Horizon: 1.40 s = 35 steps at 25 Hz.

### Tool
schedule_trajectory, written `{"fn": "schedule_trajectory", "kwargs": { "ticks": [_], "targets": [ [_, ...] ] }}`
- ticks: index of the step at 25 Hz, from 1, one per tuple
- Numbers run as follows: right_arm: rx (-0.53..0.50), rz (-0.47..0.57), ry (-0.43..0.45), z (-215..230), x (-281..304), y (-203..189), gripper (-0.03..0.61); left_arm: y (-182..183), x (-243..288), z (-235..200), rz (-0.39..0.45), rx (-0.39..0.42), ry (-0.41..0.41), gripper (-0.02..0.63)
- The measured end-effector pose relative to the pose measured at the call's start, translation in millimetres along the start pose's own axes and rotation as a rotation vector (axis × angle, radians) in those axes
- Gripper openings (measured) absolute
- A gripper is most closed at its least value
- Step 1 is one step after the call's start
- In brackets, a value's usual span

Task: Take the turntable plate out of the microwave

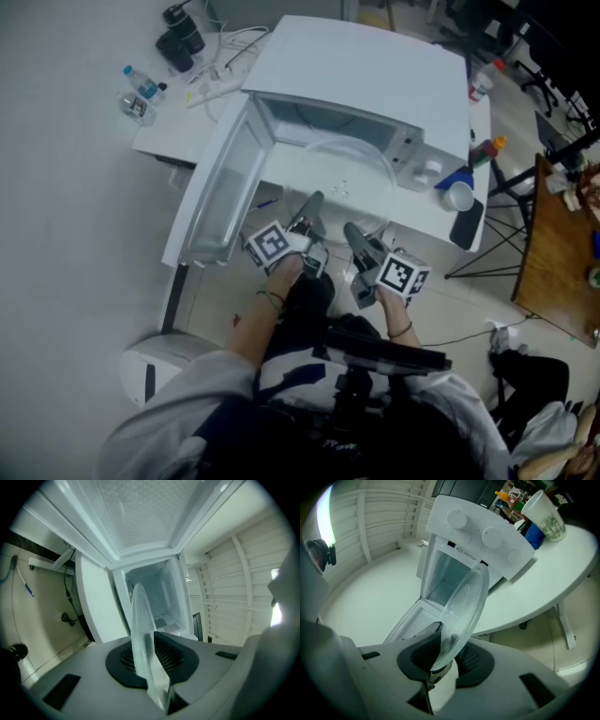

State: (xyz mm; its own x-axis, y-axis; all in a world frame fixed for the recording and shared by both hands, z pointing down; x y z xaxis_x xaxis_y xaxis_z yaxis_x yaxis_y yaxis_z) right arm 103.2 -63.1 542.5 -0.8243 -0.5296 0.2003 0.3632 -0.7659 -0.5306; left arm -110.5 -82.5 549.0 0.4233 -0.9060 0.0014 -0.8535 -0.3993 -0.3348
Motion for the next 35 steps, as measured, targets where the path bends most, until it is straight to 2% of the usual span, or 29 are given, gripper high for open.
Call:
{"fn": "schedule_trajectory", "kwargs": {
  "ticks": [2,3,6,8,15,18,24,35],
  "targets": [
    [-0.004,0.002,0.002,-3,-10,-6,0.089,-6,-10,0,-0.007,0.036,0.040,0.034],
    [-0.008,0.002,0.008,-5,-14,-8,0.091,-11,-13,2,-0.002,0.016,0.021,0.034],
    [-0.011,0.007,0.019,-10,-25,-16,0.091,-24,-16,20,0.024,-0.080,-0.107,0.034],
    [-0.016,0.007,0.026,-14,-32,-21,0.091,-28,-23,28,0.030,-0.074,-0.127,0.034],
    [-0.038,-0.007,0.067,-27,-52,-35,0.092,-45,-55,31,0.055,-0.045,-0.059,0.034],
    [-0.035,-0.012,0.076,-31,-58,-41,0.092,-47,-65,35,0.059,-0.005,-0.037,0.034],
    [-0.062,-0.026,0.086,-36,-67,-48,0.092,-57,-74,44,0.084,-0.046,-0.094,0.034],
    [-0.087,-0.030,0.099,-45,-74,-56,0.092,-61,-92,50,0.103,-0.044,-0.082,0.034]
  ]
}}
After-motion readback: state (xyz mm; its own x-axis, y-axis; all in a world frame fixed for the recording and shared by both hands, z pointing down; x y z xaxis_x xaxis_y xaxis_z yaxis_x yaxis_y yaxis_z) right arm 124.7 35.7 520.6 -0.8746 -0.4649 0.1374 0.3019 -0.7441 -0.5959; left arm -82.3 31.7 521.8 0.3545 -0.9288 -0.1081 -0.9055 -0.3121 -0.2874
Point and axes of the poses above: the fingertips, and each gripper's own axes: x forward along the fingers, z to its right, y out of its top, the point moved 9 cm from there along -x, backward along the fingers, and after that the axes turned 1 degree about -x, right-handed, at the moved point
